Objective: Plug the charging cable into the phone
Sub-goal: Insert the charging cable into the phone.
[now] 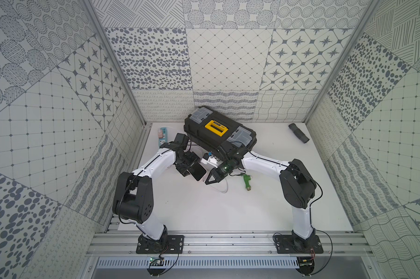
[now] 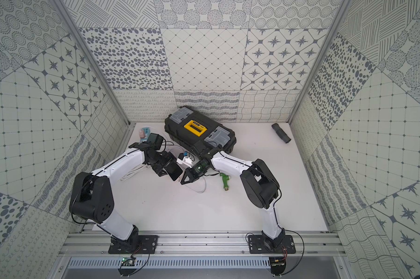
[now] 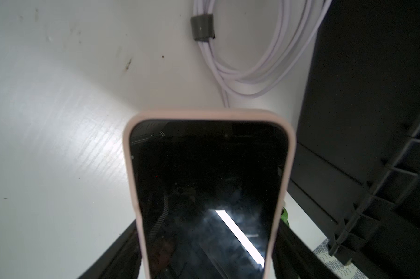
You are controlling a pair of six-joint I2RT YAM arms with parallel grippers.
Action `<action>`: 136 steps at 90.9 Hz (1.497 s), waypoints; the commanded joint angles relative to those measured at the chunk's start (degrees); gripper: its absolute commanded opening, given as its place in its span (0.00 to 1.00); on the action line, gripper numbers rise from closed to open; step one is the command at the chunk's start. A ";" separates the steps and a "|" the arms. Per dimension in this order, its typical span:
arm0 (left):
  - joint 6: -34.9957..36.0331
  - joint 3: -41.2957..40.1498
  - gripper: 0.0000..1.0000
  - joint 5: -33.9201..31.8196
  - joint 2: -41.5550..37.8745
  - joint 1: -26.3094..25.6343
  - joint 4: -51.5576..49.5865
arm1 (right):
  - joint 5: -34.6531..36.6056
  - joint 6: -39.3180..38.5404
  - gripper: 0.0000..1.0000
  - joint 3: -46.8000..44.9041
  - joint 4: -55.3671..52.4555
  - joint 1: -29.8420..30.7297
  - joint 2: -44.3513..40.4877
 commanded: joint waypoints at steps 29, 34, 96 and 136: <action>-1.35 0.03 0.00 3.00 -0.89 -0.30 3.22 | 0.57 0.56 0.00 0.98 2.15 -1.66 1.04; -1.47 -0.18 0.00 3.11 -0.87 -0.48 3.37 | 0.50 0.66 0.00 1.19 2.15 -1.77 1.28; -1.48 -0.83 0.00 2.45 -1.05 -1.33 4.20 | -0.53 1.16 0.00 1.13 2.86 -2.99 1.88; -1.94 -1.42 0.00 2.04 -2.08 -1.54 4.66 | -0.18 1.63 0.00 0.85 3.25 -3.21 2.28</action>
